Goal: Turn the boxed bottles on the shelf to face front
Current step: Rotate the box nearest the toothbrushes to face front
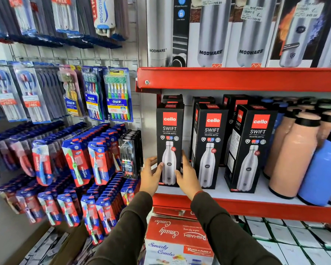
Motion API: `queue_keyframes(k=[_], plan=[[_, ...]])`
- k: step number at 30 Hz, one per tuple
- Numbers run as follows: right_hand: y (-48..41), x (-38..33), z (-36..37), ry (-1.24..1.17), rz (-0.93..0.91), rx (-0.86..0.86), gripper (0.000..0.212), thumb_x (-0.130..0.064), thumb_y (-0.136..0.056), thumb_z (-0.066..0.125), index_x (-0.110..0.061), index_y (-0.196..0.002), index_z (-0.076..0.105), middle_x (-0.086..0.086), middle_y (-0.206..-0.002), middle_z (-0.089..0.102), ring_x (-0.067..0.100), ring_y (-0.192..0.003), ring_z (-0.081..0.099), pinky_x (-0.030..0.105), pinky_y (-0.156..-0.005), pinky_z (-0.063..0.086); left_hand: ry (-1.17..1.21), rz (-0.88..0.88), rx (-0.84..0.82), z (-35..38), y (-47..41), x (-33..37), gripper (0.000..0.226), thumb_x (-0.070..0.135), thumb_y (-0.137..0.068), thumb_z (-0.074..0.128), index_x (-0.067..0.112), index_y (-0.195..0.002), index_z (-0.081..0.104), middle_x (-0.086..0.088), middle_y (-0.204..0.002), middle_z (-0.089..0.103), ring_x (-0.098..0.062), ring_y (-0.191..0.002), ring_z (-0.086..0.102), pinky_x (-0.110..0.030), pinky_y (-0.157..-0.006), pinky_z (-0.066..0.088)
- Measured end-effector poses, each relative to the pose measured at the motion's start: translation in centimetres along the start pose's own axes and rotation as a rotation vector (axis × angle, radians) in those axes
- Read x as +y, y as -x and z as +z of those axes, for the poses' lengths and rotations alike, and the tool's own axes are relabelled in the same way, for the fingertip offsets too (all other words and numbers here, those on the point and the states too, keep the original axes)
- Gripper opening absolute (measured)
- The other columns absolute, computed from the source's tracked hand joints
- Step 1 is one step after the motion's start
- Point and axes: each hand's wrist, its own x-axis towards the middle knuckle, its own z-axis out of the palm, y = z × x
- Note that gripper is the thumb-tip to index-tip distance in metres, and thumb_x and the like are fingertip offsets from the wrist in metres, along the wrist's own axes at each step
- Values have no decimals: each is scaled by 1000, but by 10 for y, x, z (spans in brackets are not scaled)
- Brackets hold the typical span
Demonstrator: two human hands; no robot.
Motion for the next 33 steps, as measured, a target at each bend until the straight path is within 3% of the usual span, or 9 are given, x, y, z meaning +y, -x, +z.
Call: queue_keyframes(k=[4,8,11,14,16,21,28,33], plan=[[3,-3,2,-34,13,36,77,-2,-95,49,-27,-155,9,7,-155,37,23,-140,41,30,-113,32,6,-12,-2,1,2,-2,32,24,-98,57,14,-129,52,2,-125,59,-10,-115,57,2,-78,45],[6,-7,4,-51,54,68,62,-11,-101,40,-25,-155,13,11,-148,46,26,-129,51,28,-106,38,21,-37,-9,-2,5,-5,28,28,-101,51,22,-128,54,2,-127,62,-15,-119,59,-33,-101,51],[8,-9,4,-73,105,78,57,-19,-104,35,-30,-155,14,16,-128,60,25,-104,62,26,-88,45,36,-46,-14,-5,8,-3,22,28,-100,52,28,-122,55,7,-120,63,-18,-119,61,-44,-102,52],[14,-9,4,-94,104,87,55,-22,-104,35,-34,-154,15,18,-117,64,23,-88,63,28,-81,48,65,-36,-20,-7,15,2,16,30,-100,53,42,-110,55,20,-113,63,-19,-116,63,-37,-94,55],[18,-7,3,-89,89,93,55,-24,-104,36,-34,-154,16,18,-112,66,26,-93,65,30,-81,49,77,-28,-10,-8,21,4,19,34,-99,54,52,-104,55,21,-112,63,-17,-115,64,-34,-93,56],[35,-5,-2,-156,54,90,53,-27,-103,39,-35,-152,23,21,-115,66,33,-104,63,35,-88,50,43,5,41,-16,38,6,20,39,-95,60,59,-100,60,23,-109,66,-5,-112,65,-44,-96,58],[53,-6,-3,-212,-2,108,51,-28,-101,43,-37,-149,29,22,-118,64,27,-110,52,31,-91,45,29,28,85,-21,55,10,24,37,-92,63,61,-97,63,28,-101,67,16,-99,64,-43,-88,62],[55,-7,-6,-208,15,99,51,-30,-101,43,-38,-149,29,17,-122,64,24,-113,51,25,-94,44,-10,23,95,-19,58,14,29,37,-94,62,66,-95,60,32,-97,64,23,-96,61,-26,-84,59]])
